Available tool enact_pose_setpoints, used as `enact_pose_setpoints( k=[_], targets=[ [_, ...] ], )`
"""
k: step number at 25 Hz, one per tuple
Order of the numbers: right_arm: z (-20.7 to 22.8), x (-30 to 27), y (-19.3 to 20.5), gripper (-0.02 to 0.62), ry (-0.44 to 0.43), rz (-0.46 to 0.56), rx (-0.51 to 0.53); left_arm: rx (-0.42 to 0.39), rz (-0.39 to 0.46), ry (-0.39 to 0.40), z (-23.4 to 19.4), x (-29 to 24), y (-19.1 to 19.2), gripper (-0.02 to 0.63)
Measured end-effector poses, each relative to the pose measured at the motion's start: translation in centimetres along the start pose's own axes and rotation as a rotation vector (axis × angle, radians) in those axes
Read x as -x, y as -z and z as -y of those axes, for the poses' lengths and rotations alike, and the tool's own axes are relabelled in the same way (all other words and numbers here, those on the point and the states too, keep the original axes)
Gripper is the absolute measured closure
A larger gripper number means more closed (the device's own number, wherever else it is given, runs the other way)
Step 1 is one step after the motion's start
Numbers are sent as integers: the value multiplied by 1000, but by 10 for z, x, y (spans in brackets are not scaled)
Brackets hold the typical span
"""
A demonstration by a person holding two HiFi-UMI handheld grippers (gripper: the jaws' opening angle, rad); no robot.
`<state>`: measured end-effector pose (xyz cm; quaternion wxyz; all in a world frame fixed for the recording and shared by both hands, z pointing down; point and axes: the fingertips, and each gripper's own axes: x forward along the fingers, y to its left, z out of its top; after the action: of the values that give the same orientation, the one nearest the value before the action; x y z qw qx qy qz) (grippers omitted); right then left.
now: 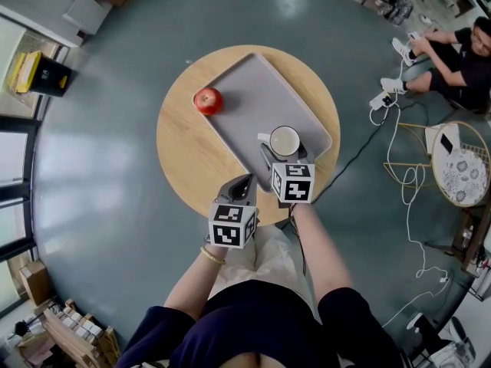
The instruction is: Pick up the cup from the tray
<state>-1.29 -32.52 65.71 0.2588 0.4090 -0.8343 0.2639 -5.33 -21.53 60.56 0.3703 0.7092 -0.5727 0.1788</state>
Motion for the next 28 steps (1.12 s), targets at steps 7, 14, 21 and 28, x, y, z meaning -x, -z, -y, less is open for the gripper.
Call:
enact_pose_setpoints(
  k=[7, 14, 21, 28],
  targets=[
    [0, -13, -9, 189, 11, 35, 7, -5, -38, 4, -2, 0, 17, 598],
    [0, -16, -12, 189, 15, 56, 27, -1, -54, 2, -6, 1, 25, 599],
    [-3, -13, -10, 189, 8, 57, 65, -4, -38, 5, -4, 3, 21, 599],
    [-3, 0, -5, 189, 11, 67, 9, -10, -26, 7, -4, 7, 18, 599]
  ],
)
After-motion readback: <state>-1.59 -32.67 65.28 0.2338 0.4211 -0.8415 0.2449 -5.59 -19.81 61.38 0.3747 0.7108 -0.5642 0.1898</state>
